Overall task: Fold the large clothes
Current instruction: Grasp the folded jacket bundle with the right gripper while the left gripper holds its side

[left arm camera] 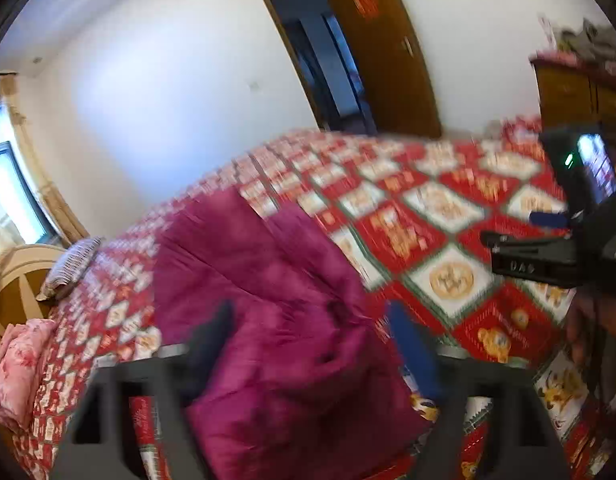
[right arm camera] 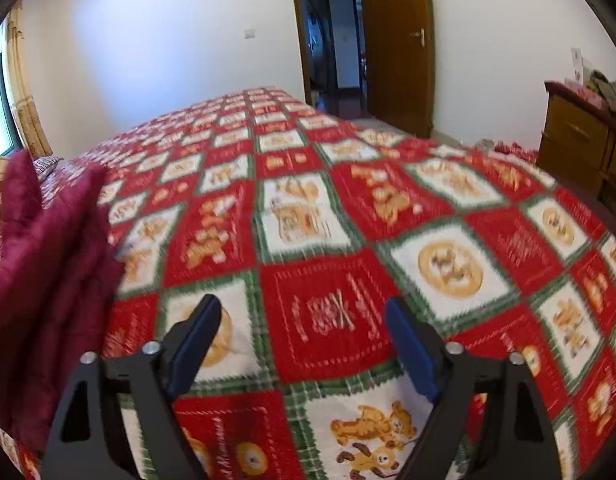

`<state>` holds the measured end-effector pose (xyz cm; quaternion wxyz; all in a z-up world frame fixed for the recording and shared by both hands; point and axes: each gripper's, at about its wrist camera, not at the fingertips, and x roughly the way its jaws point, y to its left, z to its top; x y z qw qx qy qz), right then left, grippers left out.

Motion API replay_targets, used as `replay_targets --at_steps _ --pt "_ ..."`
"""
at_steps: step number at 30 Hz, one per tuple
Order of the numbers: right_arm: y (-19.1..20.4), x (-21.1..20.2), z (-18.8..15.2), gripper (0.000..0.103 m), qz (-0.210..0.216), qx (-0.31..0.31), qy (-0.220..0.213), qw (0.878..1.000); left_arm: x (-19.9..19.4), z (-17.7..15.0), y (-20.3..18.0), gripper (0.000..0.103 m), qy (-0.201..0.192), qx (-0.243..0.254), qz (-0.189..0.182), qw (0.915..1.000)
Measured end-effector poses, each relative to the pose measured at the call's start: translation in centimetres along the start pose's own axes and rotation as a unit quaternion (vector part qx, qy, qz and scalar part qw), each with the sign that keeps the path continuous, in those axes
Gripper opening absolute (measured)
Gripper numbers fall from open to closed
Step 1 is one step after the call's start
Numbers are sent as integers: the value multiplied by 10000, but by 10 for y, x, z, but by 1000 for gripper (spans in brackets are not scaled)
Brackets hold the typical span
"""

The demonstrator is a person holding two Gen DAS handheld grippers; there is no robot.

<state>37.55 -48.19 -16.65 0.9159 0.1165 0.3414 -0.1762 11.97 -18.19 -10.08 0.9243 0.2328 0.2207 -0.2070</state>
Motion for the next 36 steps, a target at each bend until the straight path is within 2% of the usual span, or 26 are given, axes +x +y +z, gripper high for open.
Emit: replay_targets --at_steps 2,4,7,8,9,11,13,16,17,20,23,24,26,32,36 --pt "10 -10 12 79 71 -121 -86 9999 -18 4 15 91 -194 -120 4 9997" --pt "26 -18 24 72 179 -271 -156 9994 -26 4 40 92 -212 -342 53 9992" --pt "64 -34 49 68 428 -623 -303 9967 -9 -4 79 92 155 -734 673 9949" --pt "80 -39 58 67 564 -727 -315 9953 3 -9 97 92 422 -941 986 9898" --pt "102 -45 69 65 719 -873 -298 9931 20 -18 123 92 739 -1263 1313 9805" --pt "139 -51 85 65 775 -1102 -296 9904 43 -32 159 92 1053 -1717 1785 9631" --pt "172 -53 95 65 747 -1364 -330 9873 60 -42 186 92 1268 -2044 2062 9485" --pt "223 -43 107 62 773 -1587 -130 9842 82 -53 220 92 1441 -2587 2242 9285" --pt "244 -35 110 61 803 -1636 9 9832 84 -58 227 92 1443 -2721 2236 9247" --pt "279 -14 106 56 782 -1786 79 9808 99 -60 232 92 1433 -2973 2174 9186" --pt "285 5 94 50 942 -1819 77 9788 113 -58 230 92 1347 -3205 1870 9188" --pt "279 19 86 50 793 -1806 207 9801 117 -57 227 92 1307 -3222 1744 9213" --pt "262 36 75 47 768 -1643 418 9825 124 -52 224 92 1239 -3183 1589 9263" --pt "201 69 44 46 808 -917 765 9896 151 -32 181 92 1144 -2805 1184 9456" --pt "180 76 35 46 801 -692 864 9906 169 -24 145 92 1319 -2196 1169 9595"
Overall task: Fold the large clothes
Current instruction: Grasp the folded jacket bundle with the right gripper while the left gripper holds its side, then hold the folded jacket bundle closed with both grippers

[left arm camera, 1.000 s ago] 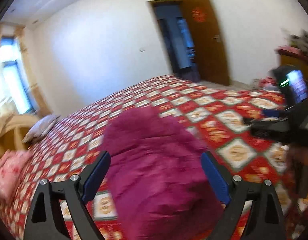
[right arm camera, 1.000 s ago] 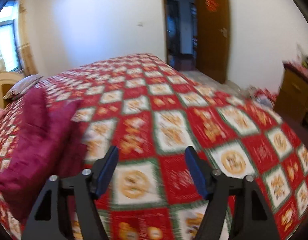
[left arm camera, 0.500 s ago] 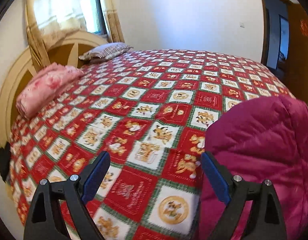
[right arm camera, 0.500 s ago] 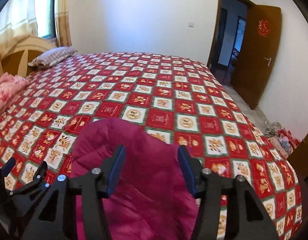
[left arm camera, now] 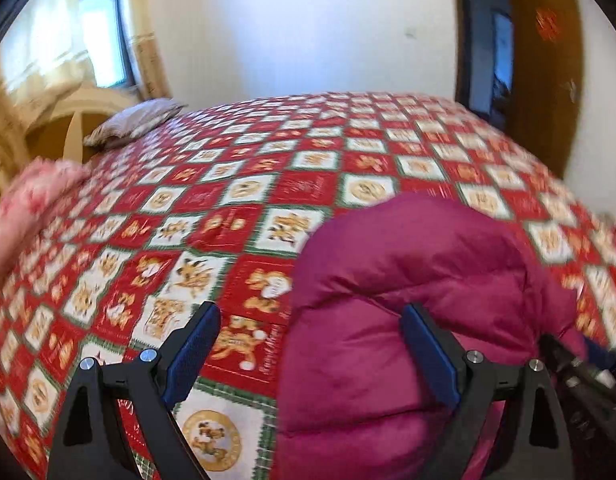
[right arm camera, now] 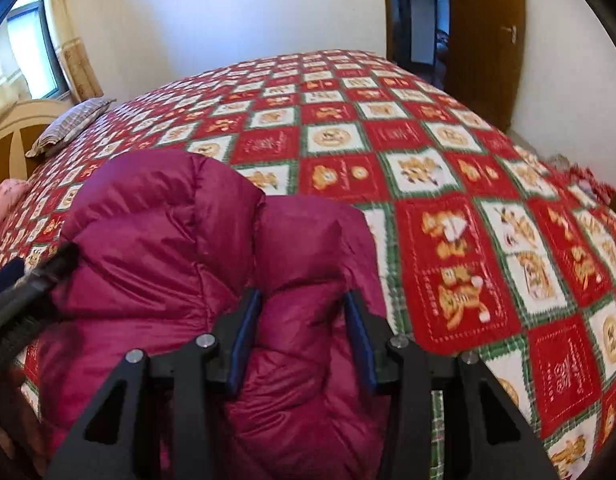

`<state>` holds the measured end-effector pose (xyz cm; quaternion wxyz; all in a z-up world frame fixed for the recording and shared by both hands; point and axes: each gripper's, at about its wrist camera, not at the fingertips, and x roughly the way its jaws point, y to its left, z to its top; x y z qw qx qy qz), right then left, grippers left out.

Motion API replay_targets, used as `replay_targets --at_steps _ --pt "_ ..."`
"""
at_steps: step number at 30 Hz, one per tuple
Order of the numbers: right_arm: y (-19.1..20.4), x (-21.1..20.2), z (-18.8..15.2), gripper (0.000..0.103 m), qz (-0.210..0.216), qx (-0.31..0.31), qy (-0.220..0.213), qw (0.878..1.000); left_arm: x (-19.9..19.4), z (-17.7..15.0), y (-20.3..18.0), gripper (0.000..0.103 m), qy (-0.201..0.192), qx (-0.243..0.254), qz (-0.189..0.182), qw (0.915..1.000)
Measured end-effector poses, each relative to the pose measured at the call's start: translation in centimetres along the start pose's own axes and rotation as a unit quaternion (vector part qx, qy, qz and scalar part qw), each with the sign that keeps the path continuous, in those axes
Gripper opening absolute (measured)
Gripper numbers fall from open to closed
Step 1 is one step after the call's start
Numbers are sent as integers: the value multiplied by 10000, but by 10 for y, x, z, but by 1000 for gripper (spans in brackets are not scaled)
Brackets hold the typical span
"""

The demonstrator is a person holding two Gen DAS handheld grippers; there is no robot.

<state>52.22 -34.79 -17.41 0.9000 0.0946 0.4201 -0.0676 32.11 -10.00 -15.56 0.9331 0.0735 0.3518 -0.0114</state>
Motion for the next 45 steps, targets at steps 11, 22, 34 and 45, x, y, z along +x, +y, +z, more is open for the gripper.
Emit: replay_targets --at_steps 11,22,34,45 --pt "27 -13 24 43 390 -253 -354 9983 -6 14 4 93 -170 138 156 9996" --pt "9 24 -7 42 593 0 -239 9980 38 -14 -5 98 180 12 51 9998" --pt "12 32 -11 42 415 -128 -131 9990 52 -20 -5 101 385 -22 -6 9993" --pt "16 36 -13 42 258 -237 -100 9993 56 -23 -6 102 463 -10 -9 9989"
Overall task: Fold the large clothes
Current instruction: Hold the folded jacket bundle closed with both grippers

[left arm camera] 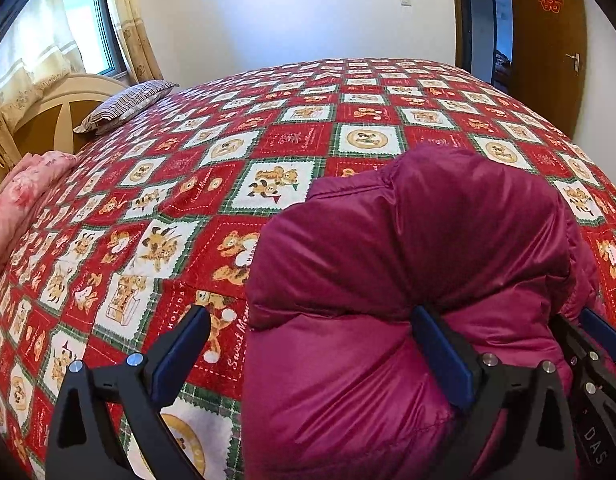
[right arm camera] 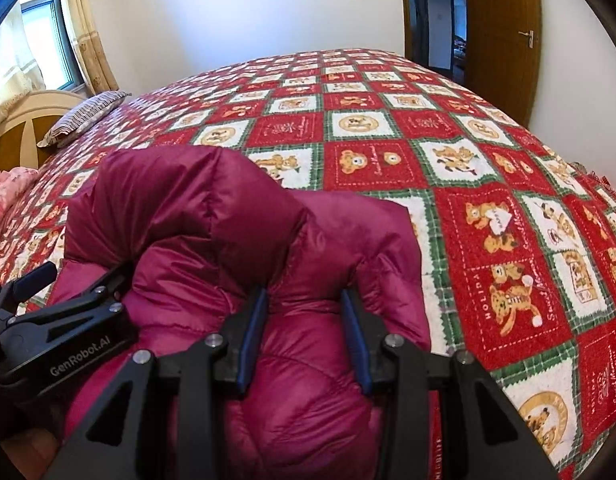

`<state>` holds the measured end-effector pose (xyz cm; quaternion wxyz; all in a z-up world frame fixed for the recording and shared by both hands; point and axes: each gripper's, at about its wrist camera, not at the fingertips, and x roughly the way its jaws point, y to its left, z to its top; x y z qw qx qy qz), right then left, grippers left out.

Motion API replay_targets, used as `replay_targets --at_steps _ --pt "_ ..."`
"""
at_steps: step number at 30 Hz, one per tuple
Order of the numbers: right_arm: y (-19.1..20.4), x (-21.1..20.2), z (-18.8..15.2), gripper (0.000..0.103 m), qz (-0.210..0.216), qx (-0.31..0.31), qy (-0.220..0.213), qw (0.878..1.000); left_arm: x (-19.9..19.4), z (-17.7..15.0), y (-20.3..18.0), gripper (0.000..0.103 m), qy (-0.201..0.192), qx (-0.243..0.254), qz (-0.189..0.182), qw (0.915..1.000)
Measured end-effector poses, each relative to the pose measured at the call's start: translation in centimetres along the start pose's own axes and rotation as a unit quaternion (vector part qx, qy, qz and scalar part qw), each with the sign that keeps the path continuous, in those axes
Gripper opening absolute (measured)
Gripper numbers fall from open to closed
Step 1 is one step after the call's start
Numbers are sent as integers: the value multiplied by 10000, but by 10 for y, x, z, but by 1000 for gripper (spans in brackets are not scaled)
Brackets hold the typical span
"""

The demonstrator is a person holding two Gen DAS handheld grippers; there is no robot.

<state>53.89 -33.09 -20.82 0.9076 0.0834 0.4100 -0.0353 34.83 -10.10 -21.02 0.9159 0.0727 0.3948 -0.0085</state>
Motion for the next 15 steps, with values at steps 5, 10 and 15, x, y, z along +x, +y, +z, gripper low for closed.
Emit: replay_targets --at_steps 5,10,15 --pt "0 1 0 42 -6 -2 7 10000 1 0 -1 102 3 5 8 10000" --pt "0 2 0 42 -16 -17 18 10000 2 -1 0 102 5 28 41 10000" --pt "0 2 -1 42 -33 -23 17 10000 3 -1 0 102 -9 45 69 10000"
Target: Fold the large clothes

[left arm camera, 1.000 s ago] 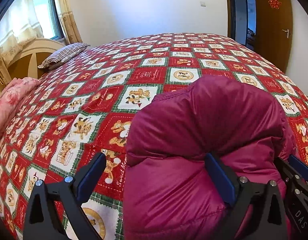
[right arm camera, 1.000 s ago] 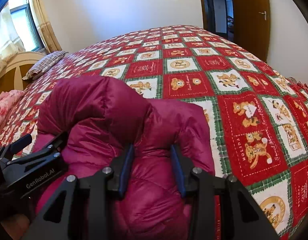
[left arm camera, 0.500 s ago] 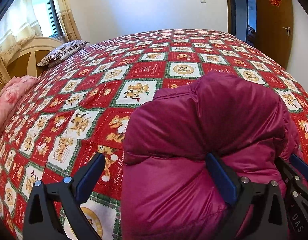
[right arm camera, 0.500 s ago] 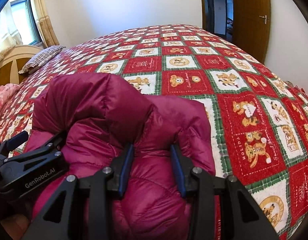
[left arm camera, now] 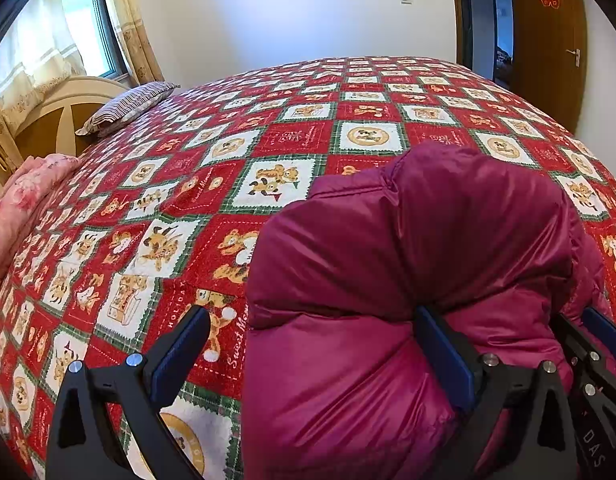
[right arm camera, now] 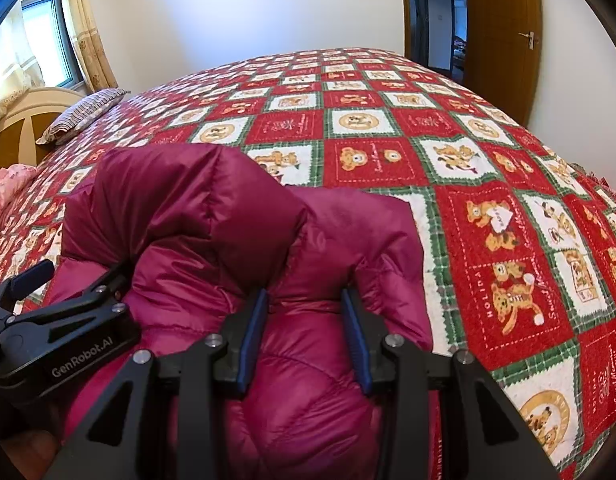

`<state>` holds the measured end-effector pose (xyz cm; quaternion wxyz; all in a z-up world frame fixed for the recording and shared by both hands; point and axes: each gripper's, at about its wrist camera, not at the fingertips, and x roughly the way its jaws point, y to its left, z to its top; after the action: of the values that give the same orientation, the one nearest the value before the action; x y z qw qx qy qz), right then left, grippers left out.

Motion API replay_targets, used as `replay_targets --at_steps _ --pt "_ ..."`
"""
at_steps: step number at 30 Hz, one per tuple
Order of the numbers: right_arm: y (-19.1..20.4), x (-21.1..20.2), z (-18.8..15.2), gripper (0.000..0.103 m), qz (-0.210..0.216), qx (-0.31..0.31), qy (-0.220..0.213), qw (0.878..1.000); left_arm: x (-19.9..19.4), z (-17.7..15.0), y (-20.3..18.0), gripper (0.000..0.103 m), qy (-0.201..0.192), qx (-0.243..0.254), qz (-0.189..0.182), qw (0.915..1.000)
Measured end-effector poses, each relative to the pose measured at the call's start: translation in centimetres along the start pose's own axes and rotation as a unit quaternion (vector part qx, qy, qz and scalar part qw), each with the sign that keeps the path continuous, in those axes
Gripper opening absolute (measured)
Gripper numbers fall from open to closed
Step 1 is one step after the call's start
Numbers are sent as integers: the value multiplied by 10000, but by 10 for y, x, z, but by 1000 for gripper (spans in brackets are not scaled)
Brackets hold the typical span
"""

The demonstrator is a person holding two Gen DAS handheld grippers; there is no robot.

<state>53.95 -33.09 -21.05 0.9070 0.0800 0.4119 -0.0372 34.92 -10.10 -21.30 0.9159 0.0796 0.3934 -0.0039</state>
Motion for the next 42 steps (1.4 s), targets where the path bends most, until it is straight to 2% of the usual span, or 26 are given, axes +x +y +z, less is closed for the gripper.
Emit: replay_targets --at_steps 25,32,39,41,42 --pt "1 1 -3 42 12 35 -48 10000 2 -3 1 102 29 3 -4 10000" --pt "2 2 -4 42 -11 35 -96 9999 5 -1 4 102 96 -108 -154 9998" --pt "-2 -2 -3 43 150 117 -117 9998 -11 0 2 102 18 134 -76 9999" --pt "-7 -14 -4 47 232 163 -226 9993 -33 -4 8 102 -137 272 -239 9992" --pt "-11 -28 -7 54 188 237 -418 9987 -42 -7 11 102 -217 305 -318 9988"
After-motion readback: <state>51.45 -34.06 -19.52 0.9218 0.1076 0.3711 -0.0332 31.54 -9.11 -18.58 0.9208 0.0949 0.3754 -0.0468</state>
